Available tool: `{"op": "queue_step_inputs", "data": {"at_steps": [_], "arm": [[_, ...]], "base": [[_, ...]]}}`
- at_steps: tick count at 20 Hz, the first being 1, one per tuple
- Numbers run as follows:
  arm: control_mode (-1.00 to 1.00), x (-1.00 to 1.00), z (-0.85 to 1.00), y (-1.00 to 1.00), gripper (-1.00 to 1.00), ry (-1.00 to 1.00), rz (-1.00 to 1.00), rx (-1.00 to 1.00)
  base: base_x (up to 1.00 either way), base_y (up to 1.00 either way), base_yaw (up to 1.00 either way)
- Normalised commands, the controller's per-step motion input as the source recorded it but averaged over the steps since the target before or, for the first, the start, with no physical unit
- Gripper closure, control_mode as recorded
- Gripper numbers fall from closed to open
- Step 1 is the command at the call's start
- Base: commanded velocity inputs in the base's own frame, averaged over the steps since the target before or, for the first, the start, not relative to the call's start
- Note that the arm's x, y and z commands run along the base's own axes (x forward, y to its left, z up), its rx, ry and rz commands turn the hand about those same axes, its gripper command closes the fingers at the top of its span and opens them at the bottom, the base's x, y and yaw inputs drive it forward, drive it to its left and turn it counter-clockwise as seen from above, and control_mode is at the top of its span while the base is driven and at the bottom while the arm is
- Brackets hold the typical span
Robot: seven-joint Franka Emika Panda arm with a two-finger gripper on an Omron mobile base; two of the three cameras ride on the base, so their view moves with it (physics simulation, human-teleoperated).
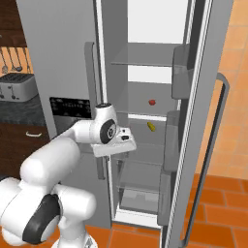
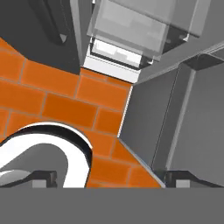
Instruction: Take the strawberry from the fridge and place it on top of the pancake, located on the dining counter.
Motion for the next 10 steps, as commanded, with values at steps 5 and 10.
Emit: {"op": "queue_step_inputs", "data": {"at_steps": [5, 10], "arm": [[-1.0, -0.94, 0.97, 0.36, -1.0, -0.11, 0.01, 0.46], [-1.0, -0.99, 0.81, 0.61, -1.0, -0.1, 0.0, 0.13]], "base": [[0.0, 0.0, 0.0], [0.0, 0.0, 0.0]]}}
